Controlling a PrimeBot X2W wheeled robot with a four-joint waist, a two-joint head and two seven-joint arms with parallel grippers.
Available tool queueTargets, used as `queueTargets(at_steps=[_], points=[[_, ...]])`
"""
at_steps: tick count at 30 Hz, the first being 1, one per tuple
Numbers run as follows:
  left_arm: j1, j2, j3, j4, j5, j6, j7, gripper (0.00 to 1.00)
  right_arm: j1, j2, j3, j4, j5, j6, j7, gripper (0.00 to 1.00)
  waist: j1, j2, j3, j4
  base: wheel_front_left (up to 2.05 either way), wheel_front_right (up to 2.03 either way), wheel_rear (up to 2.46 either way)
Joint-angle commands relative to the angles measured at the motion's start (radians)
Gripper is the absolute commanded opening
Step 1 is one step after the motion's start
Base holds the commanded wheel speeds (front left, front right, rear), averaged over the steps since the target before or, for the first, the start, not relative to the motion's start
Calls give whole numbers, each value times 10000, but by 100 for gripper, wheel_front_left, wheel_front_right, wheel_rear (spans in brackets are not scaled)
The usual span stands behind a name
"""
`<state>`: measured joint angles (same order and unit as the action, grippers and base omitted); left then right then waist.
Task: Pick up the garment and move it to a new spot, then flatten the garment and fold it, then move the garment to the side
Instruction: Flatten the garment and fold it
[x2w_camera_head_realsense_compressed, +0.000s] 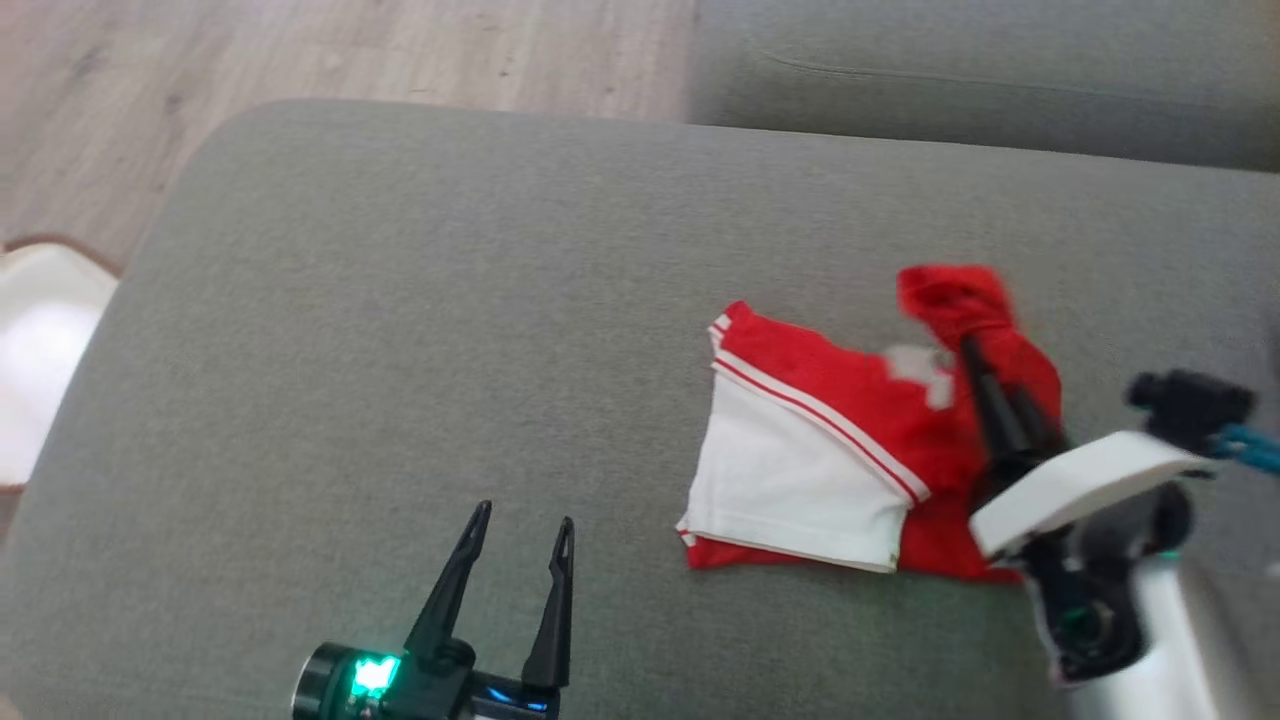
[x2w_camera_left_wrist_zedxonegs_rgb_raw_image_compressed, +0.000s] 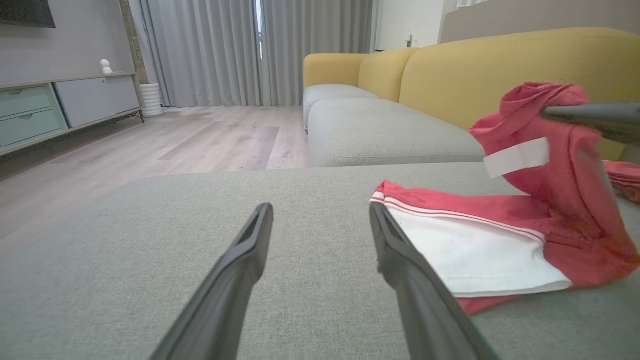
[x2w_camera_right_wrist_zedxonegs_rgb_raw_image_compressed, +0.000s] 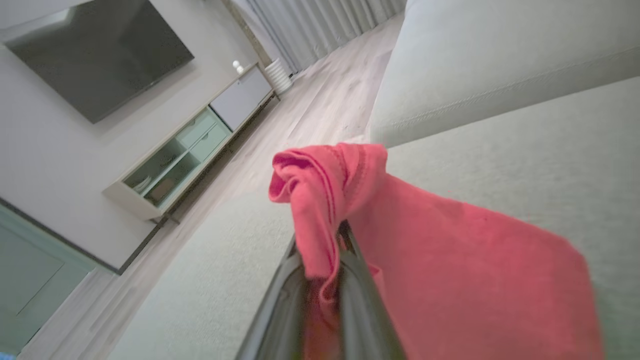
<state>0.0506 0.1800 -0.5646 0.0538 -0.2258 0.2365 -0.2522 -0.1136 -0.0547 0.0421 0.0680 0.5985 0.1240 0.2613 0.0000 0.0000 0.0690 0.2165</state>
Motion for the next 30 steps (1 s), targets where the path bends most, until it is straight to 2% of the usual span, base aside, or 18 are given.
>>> queueTargets(at_steps=[1,10,11,12,17,20,25,30], points=[[-240,-102,320,-228,149,-38,-95,100,-510,23,431,-142,39,67,-196,0,0,0,-15,225,0,0,0],[-220,-280,461,-136,255,-201,-95,100,-1265,42,2508,2054,1009,67,-1976,0,0,0,-57,680,0,0,0],[-212,-299,469,-122,268,-221,-95,100,-1379,43,2759,2317,1148,67,-2119,29,0,0,-66,691,0,0,0],[-203,-315,476,-108,282,-242,-95,100,-1494,43,3003,2537,1270,67,-2271,100,0,0,-79,695,0,0,0],[-106,-356,618,-52,309,-269,-95,100,-1792,44,4181,2816,1883,67,-2895,100,0,0,-273,522,0,0,0],[-35,-354,699,-39,305,-265,-95,100,-1758,44,4249,2735,1716,67,-3188,100,0,0,-413,363,0,0,0],[260,-411,994,-80,157,-195,-95,100,-1210,29,3506,2319,-33,67,-3930,100,0,0,-915,-214,0,0,0],[523,-486,1333,-92,-61,-126,-95,100,-196,-547,2182,1622,-2022,67,-4751,100,0,0,-1257,-815,0,0,0]])
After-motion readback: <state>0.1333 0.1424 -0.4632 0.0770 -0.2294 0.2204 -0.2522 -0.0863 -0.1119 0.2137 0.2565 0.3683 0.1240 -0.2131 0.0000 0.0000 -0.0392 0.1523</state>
